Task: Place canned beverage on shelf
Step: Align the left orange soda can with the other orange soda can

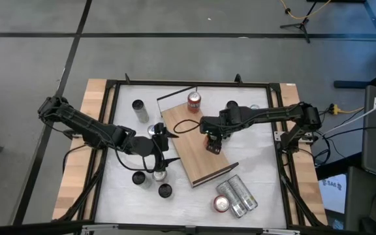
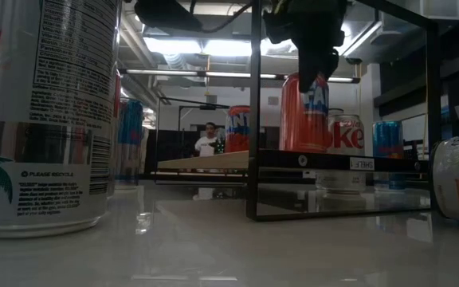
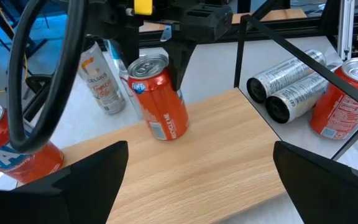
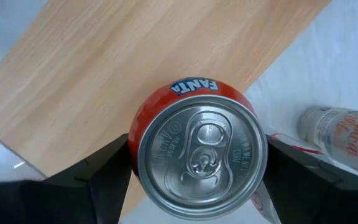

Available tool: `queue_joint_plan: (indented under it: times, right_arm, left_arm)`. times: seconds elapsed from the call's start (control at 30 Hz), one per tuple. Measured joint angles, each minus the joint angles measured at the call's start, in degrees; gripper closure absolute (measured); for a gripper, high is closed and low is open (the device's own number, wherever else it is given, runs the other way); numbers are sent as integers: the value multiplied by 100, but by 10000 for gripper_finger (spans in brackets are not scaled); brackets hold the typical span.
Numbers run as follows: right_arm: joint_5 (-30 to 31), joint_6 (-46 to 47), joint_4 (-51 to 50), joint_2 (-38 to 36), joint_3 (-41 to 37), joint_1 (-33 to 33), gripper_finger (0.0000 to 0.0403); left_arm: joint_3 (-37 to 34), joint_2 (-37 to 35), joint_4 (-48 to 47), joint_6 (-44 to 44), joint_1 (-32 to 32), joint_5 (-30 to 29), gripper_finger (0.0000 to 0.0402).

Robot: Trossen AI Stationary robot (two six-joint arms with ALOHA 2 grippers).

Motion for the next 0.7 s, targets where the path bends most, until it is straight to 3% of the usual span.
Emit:
queue_joint_plan:
  times: [0.7]
  right_arm:
    - [15,-33,61,0,-6,2,97]
  left_arm:
    - [0,0,0,2,2,0,5]
